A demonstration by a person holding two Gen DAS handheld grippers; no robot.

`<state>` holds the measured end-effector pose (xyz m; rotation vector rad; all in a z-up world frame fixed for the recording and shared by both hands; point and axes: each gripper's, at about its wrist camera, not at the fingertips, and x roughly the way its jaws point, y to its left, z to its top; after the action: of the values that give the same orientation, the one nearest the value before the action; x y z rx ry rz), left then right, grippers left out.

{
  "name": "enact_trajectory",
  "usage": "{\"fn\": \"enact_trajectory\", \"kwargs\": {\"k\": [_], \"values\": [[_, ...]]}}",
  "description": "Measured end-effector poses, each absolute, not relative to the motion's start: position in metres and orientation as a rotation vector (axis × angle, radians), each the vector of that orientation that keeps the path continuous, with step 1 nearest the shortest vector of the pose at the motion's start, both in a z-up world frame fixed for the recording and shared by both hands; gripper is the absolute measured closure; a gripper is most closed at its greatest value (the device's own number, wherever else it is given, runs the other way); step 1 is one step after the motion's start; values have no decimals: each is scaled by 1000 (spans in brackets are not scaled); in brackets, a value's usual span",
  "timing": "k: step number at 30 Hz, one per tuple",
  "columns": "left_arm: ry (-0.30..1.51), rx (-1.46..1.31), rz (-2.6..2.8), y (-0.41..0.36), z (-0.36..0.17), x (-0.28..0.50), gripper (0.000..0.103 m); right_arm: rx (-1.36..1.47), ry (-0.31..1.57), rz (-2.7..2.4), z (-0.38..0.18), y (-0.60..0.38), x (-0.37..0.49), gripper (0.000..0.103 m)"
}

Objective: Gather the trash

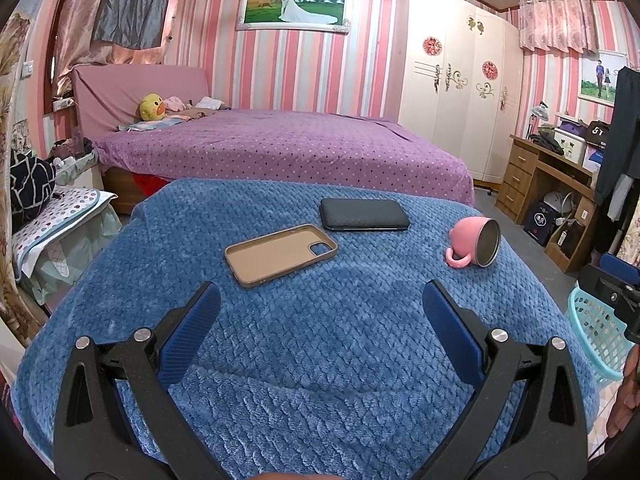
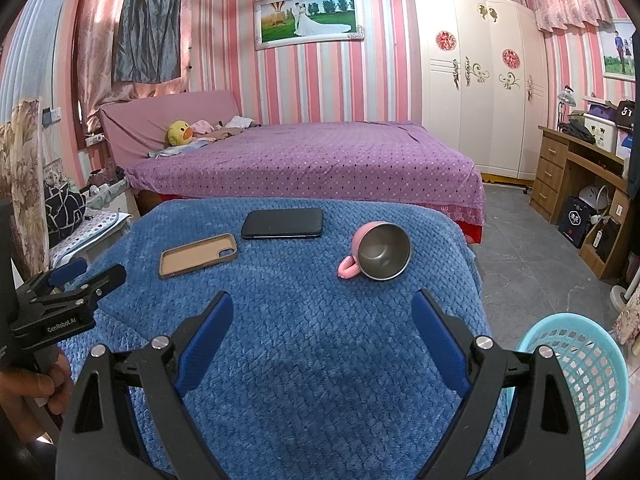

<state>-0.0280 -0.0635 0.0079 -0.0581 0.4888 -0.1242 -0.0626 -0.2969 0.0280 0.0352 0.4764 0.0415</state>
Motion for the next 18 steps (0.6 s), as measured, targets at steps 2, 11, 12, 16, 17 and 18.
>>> {"fn": "enact_trajectory", "kwargs": {"k": [2, 11, 12, 16, 17, 18], "values": [[489, -59, -125, -64, 8, -28, 5, 35, 478, 43, 28, -297, -63, 14], [490, -57, -128, -65, 7, -28, 5, 36, 477, 43, 28, -297, -63, 14], [490, -58, -129, -65, 7, -28, 5, 36, 477, 42, 28, -297, -63, 14], [490, -59, -129, -65, 7, -28, 5, 35, 478, 43, 28, -297, -63, 14], [490, -58, -130, -65, 7, -28, 5, 35, 478, 44, 28, -297, -63, 14], [491, -57, -130, -65, 7, -28, 5, 34, 477, 42, 27, -297, -63, 14]]}}
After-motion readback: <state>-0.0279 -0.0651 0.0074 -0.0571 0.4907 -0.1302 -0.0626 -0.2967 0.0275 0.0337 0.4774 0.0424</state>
